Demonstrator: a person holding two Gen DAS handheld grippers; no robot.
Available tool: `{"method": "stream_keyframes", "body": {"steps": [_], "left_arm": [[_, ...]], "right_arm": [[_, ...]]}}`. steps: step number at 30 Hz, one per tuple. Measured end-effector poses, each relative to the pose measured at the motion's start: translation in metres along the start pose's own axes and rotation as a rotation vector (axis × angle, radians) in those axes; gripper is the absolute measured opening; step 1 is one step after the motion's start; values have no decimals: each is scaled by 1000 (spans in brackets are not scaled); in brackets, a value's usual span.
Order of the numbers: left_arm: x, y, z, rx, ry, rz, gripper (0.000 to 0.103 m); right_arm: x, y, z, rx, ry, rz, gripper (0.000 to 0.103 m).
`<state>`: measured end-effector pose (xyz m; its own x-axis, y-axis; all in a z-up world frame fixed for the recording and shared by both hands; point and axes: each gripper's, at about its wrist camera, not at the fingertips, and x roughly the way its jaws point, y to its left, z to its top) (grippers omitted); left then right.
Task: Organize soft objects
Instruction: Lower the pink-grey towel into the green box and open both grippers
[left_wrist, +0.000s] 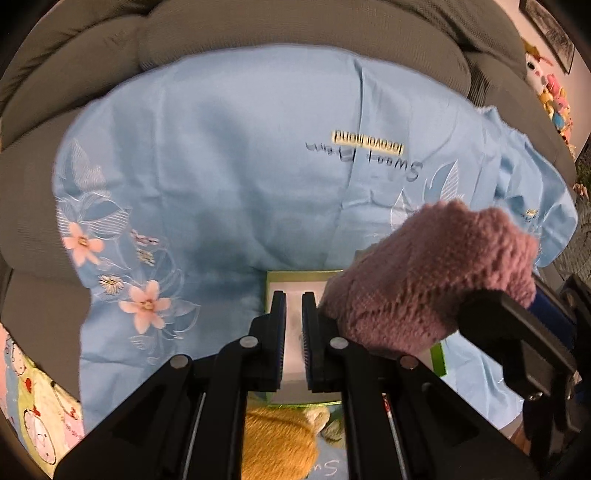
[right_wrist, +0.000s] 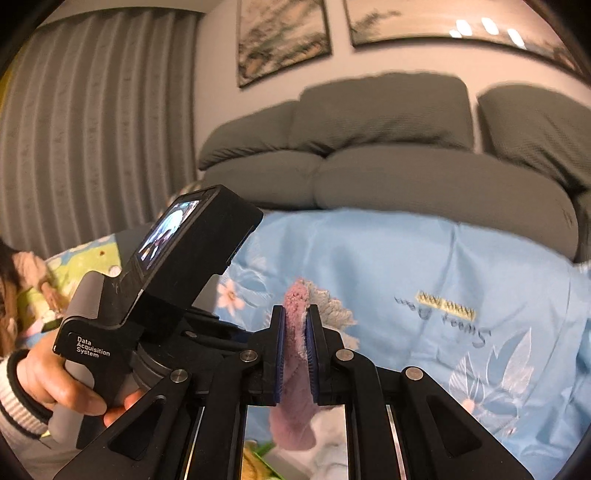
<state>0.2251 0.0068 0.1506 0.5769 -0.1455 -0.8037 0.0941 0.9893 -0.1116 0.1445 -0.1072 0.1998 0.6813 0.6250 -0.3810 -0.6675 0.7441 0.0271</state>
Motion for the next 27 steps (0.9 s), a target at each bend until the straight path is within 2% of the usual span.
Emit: {"method": "stream_keyframes", "body": {"steps": [5, 9, 10, 11, 12, 13, 14, 15, 16, 19, 21, 23, 27], "left_arm": [[69, -2, -15, -41, 126, -59, 7], [123, 4, -37, -131, 259, -127, 9], [132, 5, -42, -145, 285, -128, 12], [141, 6, -47, -157, 311, -121, 25], [146, 6, -49, -159, 327, -118, 43], [149, 6, -52, -159, 336, -104, 48], [151, 7, -54, -156, 338, -91, 56], [151, 8, -56, -159, 337, -89, 61], [150, 9, -56, -165, 336, -91, 63], [138, 11, -54, -173, 317, -105, 72], [125, 8, -54, -156, 293, -106, 79], [107, 1, -57, -126, 266, -106, 82], [75, -9, -63, -56, 224, -115, 94]], "right_arm": [[33, -38, -42, 114, 105, -2, 12], [63, -64, -87, 208, 231, -28, 14], [69, -70, -97, 231, 259, -37, 23], [75, -76, -108, 260, 291, -59, 30], [78, -79, -115, 276, 313, -79, 42], [80, -84, -124, 296, 340, -108, 54], [80, -87, -130, 309, 354, -125, 58], [79, -90, -134, 318, 361, -145, 64], [77, -93, -139, 326, 370, -163, 66], [66, -97, -145, 333, 384, -191, 66], [51, -95, -147, 318, 373, -240, 66], [27, -90, -149, 304, 343, -269, 67], [-25, -78, -162, 325, 283, -278, 71]]}}
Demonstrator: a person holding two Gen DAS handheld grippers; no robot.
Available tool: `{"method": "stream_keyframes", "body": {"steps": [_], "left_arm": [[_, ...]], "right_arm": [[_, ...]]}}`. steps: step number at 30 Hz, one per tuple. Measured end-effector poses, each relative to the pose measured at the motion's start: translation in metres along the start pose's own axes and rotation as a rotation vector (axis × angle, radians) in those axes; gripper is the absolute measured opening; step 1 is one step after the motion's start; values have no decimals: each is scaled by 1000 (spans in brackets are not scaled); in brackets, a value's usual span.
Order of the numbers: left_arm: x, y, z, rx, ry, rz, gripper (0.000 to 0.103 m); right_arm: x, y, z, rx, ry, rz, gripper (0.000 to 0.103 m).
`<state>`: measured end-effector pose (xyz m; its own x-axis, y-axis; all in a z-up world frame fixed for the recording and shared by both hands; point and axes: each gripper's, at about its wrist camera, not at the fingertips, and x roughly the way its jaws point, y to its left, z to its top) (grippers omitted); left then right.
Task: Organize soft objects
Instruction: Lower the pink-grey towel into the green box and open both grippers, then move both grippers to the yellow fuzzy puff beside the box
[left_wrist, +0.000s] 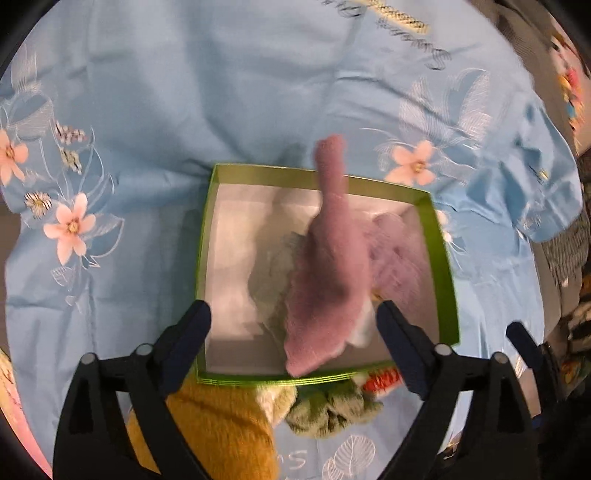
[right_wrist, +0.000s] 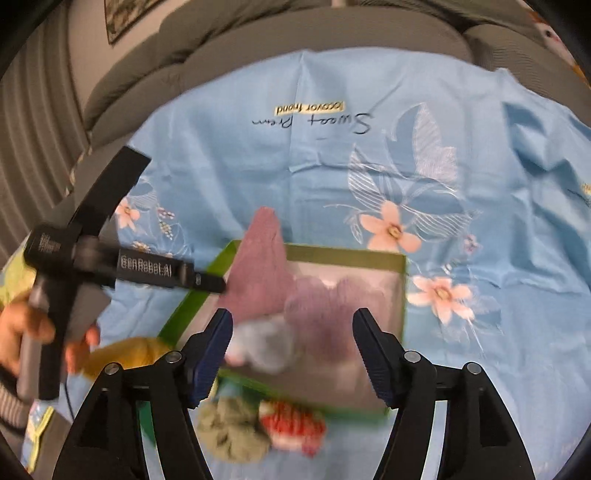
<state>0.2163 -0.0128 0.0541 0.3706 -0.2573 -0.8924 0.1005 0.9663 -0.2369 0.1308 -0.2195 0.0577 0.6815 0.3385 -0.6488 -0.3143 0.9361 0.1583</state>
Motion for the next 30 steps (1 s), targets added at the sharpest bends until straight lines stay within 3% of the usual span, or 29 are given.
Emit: {"method": "stream_keyframes", "body": {"steps": [5, 15, 23, 30], "left_arm": [[-26, -17, -24, 60, -64, -2, 101], [-52, -41, -77, 143, -105, -26, 102], [-61, -24, -116, 107, -94, -13, 102], [-82, 22, -141, 20, -159, 30, 102]], "right_arm": [[-46, -5, -31, 46, -18, -1, 72], [-105, 0, -70, 102, -71, 23, 74], [-102, 16, -92, 110, -65, 95, 79], [-79, 21, -114, 174, -35, 183, 80]]}}
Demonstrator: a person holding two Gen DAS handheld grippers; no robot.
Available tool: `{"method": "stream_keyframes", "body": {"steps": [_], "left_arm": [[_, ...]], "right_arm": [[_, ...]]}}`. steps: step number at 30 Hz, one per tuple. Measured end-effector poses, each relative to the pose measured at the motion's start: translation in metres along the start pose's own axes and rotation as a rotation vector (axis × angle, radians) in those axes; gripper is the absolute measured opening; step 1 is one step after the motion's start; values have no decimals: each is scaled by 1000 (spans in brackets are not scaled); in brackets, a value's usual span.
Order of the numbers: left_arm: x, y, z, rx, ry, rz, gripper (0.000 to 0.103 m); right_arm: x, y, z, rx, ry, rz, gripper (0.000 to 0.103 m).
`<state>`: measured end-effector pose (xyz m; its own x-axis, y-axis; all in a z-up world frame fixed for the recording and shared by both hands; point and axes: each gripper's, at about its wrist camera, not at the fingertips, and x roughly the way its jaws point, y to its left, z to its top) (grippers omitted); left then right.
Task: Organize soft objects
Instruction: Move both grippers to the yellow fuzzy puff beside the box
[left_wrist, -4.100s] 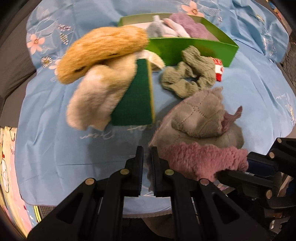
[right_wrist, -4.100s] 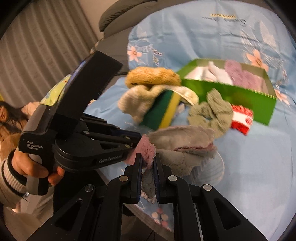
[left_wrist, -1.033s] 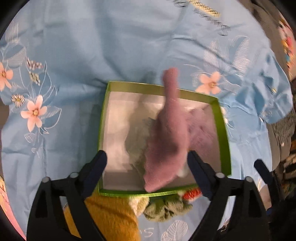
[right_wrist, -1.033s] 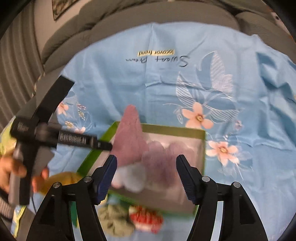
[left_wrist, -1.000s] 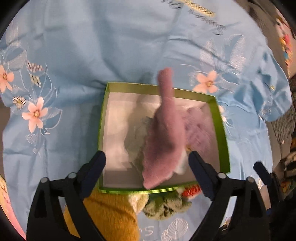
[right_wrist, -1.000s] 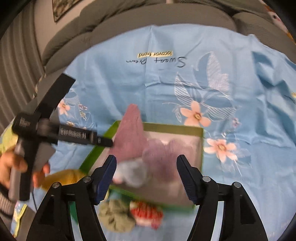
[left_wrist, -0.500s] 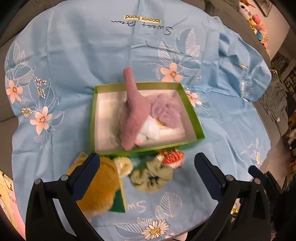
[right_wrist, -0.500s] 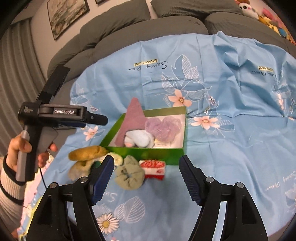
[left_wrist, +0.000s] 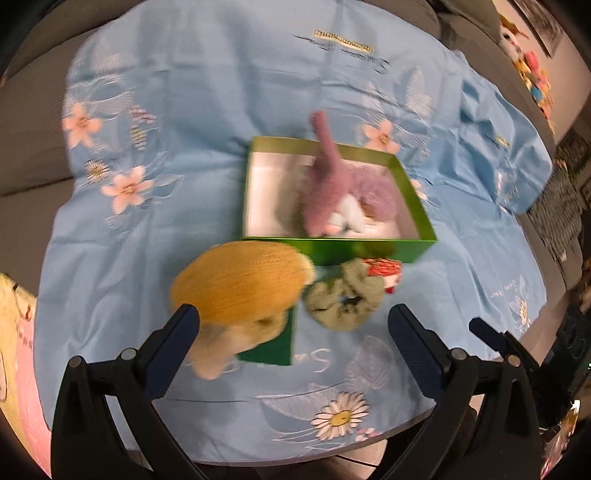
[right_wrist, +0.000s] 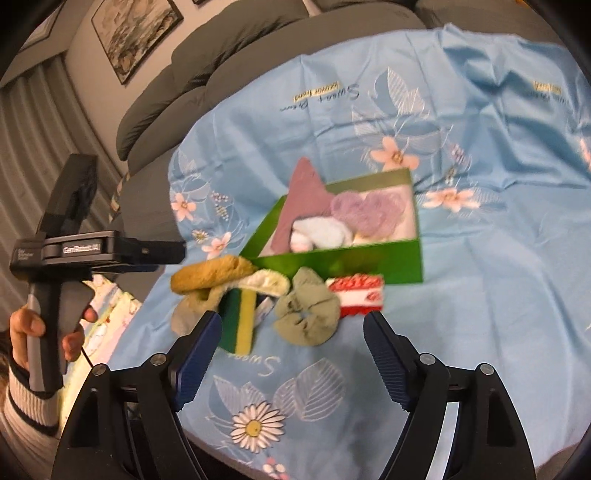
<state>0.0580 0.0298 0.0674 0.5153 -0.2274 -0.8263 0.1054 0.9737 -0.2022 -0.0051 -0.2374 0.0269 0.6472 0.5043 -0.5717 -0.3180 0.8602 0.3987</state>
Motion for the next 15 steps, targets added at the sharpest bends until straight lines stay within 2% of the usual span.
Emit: {"method": "stream_keyframes", "body": {"steps": [5, 10, 15], "left_arm": [[-5, 33, -20, -63, -46, 12, 102], [3, 64, -36, -166, -43, -69, 102], [11, 80, -32, -229, -31, -125, 102]], "right_arm": [[18, 10, -14, -7, 42, 50, 80], [35, 33, -22, -79, 57, 73, 80], [47, 52, -19, -110, 50, 139, 80]]}}
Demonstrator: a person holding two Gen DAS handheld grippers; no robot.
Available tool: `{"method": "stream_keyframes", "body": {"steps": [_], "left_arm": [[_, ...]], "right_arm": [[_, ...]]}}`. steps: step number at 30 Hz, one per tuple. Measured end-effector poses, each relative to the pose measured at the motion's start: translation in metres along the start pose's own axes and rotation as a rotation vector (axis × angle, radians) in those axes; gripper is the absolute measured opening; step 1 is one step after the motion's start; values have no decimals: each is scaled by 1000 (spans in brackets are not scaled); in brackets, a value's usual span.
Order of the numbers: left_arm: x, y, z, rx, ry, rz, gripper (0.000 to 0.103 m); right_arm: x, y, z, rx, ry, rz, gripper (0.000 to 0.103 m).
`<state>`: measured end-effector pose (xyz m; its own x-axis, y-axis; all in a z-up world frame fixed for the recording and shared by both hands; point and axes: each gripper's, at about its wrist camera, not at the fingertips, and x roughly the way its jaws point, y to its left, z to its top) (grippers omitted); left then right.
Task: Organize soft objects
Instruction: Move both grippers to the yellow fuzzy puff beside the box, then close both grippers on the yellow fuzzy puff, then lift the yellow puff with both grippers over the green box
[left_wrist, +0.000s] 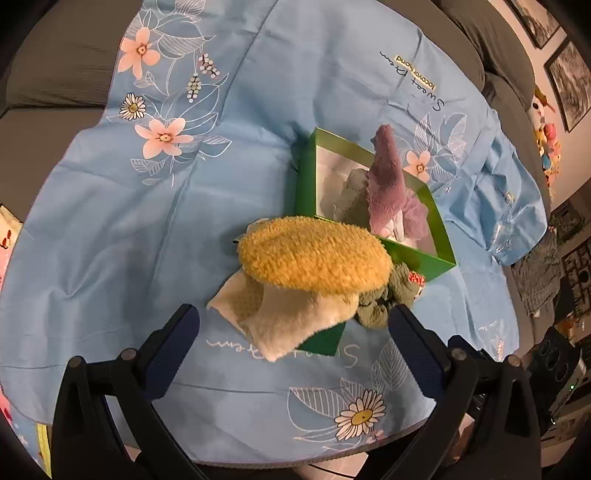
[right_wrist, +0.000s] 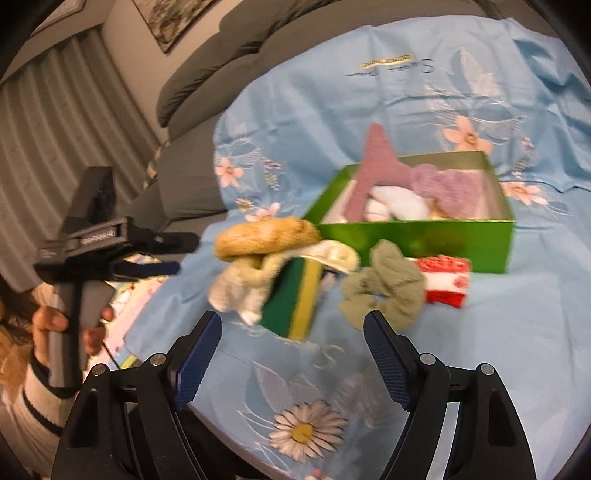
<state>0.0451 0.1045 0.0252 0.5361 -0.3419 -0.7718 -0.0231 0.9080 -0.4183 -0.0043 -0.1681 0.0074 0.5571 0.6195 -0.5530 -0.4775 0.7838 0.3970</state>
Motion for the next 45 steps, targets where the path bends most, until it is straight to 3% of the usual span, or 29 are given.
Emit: {"method": "stream_keyframes", "body": {"steps": [3, 8, 17, 21, 24, 28, 30, 31, 33, 40, 45], "left_arm": [[8, 5, 8, -28, 30, -50, 102], [30, 10, 23, -101, 102, -114, 102], [59, 10, 40, -159, 173, -192, 100], [60, 17, 43, -181, 162, -189, 92], [62, 21, 43, -186, 165, -158, 75], [61, 23, 43, -194, 157, -188, 58], [59, 17, 42, -164, 148, -186, 42], [58, 15, 42, -154, 143, -181, 39], [53, 13, 42, -147, 131, -193, 38], [21, -7, 51, -93, 62, -221, 37], [-3, -43, 71, -17, 14, -229, 37]], "right_arm": [[10, 11, 8, -39, -14, -7, 80], [37, 33, 25, -217, -19, -79, 80], [91, 43, 49, -387, 15, -29, 80], [110, 41, 54, -413, 54, 3, 80], [119, 40, 56, -422, 73, 7, 69], [123, 44, 57, -459, 88, 23, 41], [124, 50, 55, -490, 94, 26, 30], [125, 54, 53, -506, 97, 25, 29], [127, 59, 49, -534, 100, 3, 24], [103, 69, 59, -541, 14, 27, 22], [79, 74, 80, -550, -60, 16, 22]]}}
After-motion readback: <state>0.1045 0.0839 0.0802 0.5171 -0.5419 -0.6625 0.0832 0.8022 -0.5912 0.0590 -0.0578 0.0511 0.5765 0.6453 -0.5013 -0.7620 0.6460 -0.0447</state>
